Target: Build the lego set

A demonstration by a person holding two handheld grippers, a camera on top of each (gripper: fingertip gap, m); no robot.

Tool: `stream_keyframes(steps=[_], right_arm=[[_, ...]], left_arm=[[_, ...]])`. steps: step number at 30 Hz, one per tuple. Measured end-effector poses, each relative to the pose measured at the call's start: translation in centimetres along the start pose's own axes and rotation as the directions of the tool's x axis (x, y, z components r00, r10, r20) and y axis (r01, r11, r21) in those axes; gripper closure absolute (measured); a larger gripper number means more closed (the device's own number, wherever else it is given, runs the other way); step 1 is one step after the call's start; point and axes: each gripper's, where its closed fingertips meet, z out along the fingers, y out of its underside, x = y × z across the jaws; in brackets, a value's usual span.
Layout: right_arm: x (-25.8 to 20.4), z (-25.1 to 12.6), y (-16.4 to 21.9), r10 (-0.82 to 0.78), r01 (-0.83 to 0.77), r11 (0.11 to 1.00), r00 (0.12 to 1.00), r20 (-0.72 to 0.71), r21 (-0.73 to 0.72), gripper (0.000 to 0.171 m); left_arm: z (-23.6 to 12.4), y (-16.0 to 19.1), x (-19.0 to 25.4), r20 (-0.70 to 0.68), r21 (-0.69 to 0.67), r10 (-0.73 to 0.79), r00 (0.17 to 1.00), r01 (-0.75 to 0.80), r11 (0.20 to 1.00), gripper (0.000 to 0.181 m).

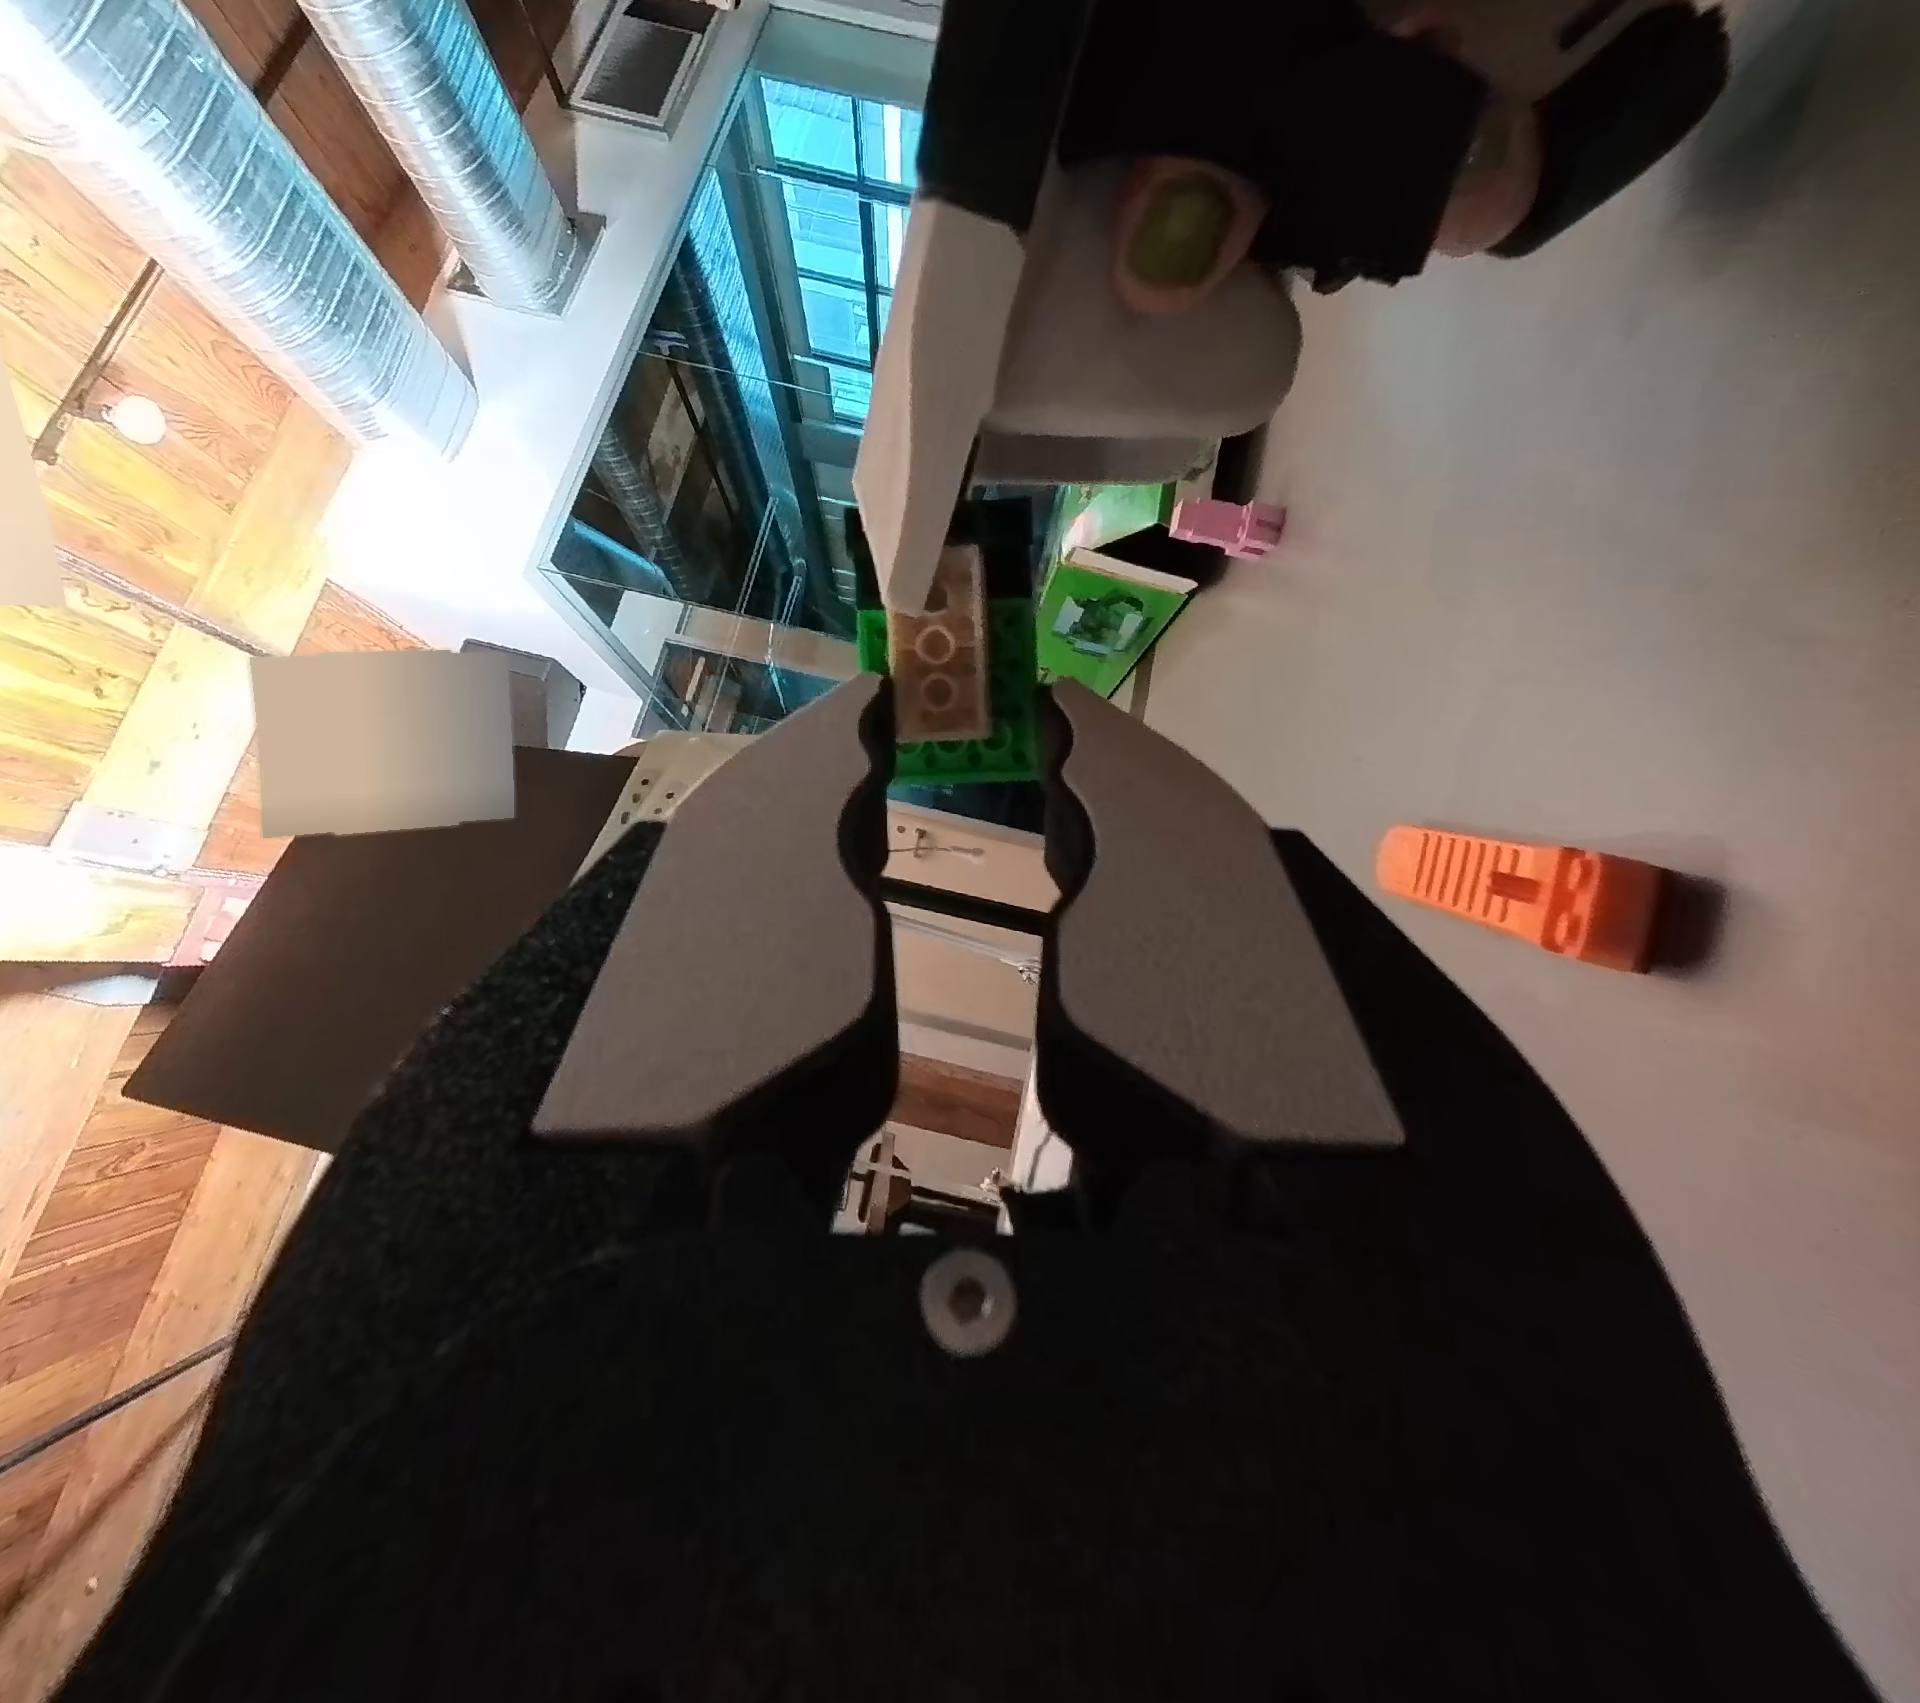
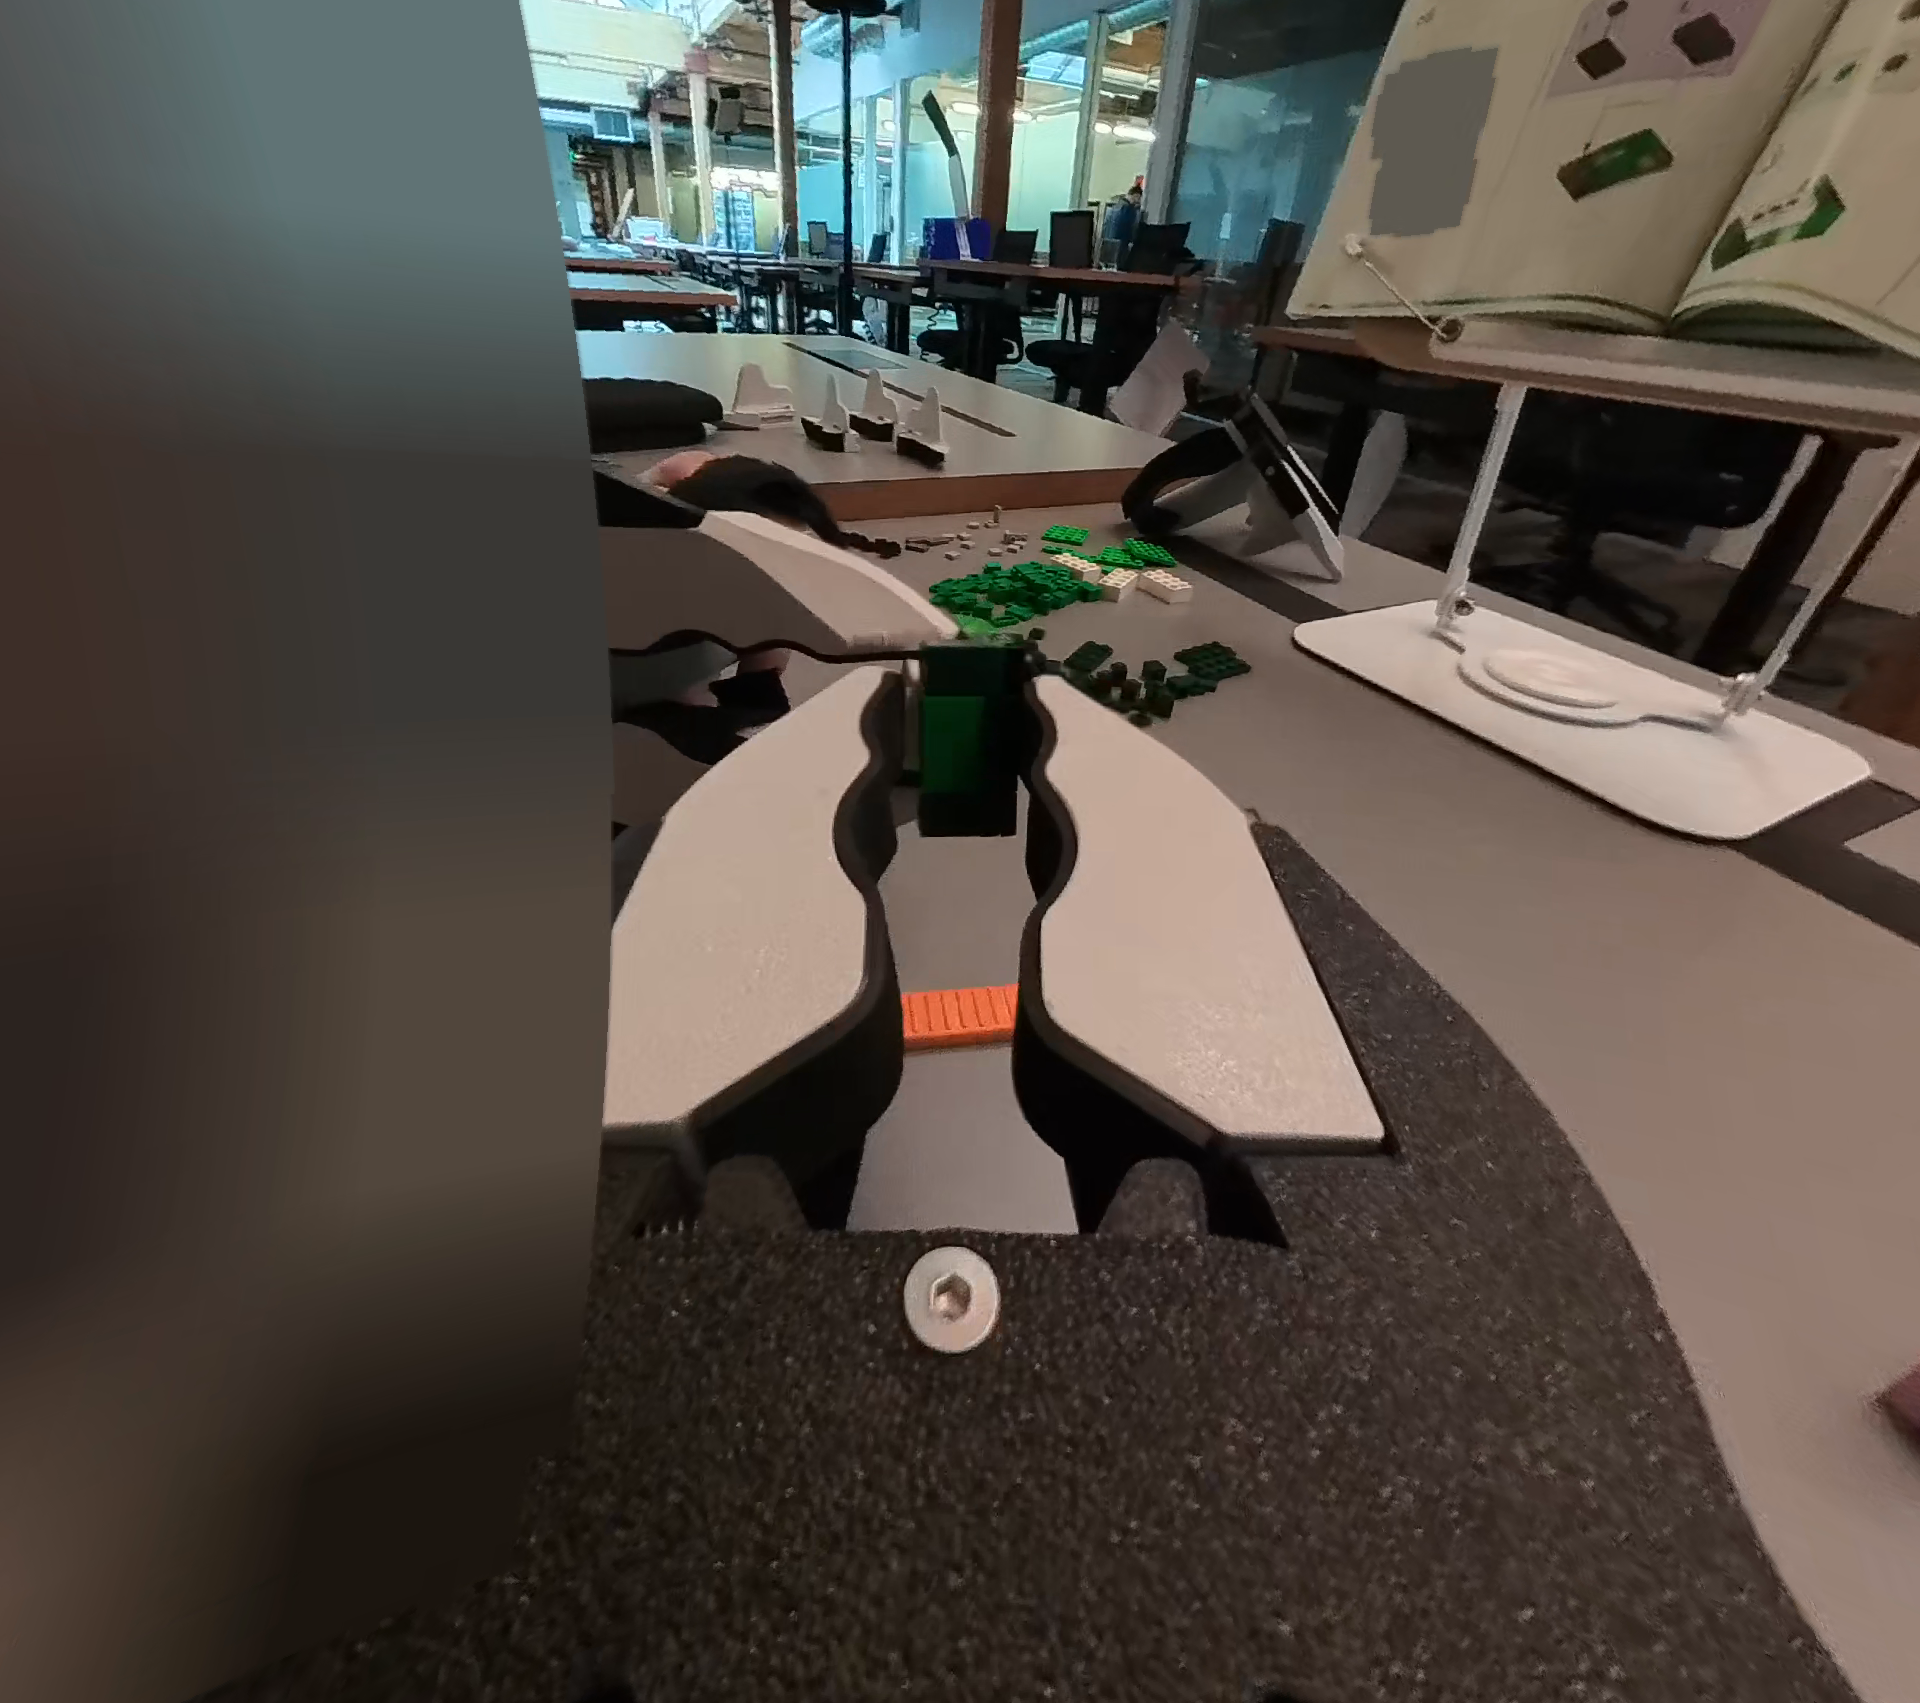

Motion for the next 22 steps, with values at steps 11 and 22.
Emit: stream_keyframes(steps=[11,22], right_arm=[[0.0,0.01,0.03,0.017,-0.017,0.999,1.0,0.004,-0.038,0.153],[-0.02,-0.02,-0.12,-0.013,0.013,1.0,1.0,0.001,0.005,0.152]], left_arm=[[-0.16,-0.06,0.04,0.0,-0.008,-0.009,1.0,0.009,1.0,0.156],[-0.36,-0.21,0.19,0.004,-0.004,-0.001,1.0,0.001,1.0,0.156]])
